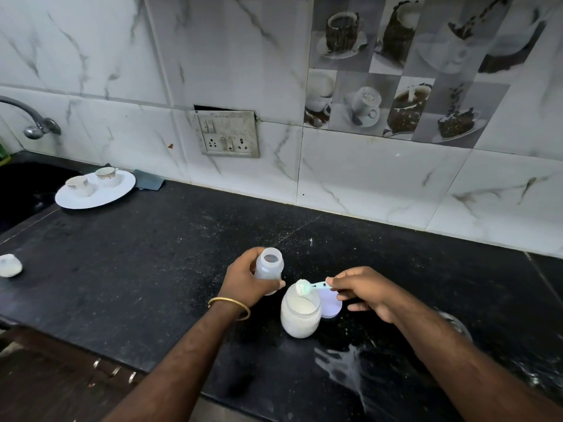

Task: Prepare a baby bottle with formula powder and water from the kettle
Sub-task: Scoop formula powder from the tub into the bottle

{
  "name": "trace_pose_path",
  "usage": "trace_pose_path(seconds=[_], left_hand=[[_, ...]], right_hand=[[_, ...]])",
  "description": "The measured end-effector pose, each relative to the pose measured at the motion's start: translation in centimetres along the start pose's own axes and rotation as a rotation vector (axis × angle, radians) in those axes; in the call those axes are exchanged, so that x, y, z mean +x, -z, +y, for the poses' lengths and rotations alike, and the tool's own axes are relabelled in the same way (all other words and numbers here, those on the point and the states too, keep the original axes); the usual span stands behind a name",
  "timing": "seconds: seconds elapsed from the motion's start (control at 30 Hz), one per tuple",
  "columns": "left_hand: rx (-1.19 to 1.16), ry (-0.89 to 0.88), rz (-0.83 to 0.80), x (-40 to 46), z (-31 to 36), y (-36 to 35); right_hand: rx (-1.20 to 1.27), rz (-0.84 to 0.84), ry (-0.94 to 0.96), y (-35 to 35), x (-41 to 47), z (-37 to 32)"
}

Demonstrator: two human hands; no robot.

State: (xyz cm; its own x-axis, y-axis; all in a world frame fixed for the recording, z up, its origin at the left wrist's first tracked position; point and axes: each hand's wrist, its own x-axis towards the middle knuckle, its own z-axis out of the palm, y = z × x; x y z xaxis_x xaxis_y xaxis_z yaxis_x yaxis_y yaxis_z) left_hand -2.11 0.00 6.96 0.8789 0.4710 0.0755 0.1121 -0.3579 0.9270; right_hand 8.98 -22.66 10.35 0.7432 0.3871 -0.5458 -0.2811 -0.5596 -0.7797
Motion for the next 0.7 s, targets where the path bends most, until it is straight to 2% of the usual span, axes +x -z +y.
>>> trace_pose_path(seconds=[0.13,0.47,0.7], left_hand=[[-0.022,-0.057,-0.010,1.1,1.8,-0.6],[-0.048,-0.087,-0.043,1.8,3.5,-2.6],[-0.074,-0.096,-0.080,1.7,4.0,-3.8]], right_hand=[[0.090,-0.028,0.020,1.4,-1.3,-1.1],[0.288,0.054,0.139,4.3,-4.6,-4.8],[0.292,0.199,0.365,3.4,-5.6,-6.2]])
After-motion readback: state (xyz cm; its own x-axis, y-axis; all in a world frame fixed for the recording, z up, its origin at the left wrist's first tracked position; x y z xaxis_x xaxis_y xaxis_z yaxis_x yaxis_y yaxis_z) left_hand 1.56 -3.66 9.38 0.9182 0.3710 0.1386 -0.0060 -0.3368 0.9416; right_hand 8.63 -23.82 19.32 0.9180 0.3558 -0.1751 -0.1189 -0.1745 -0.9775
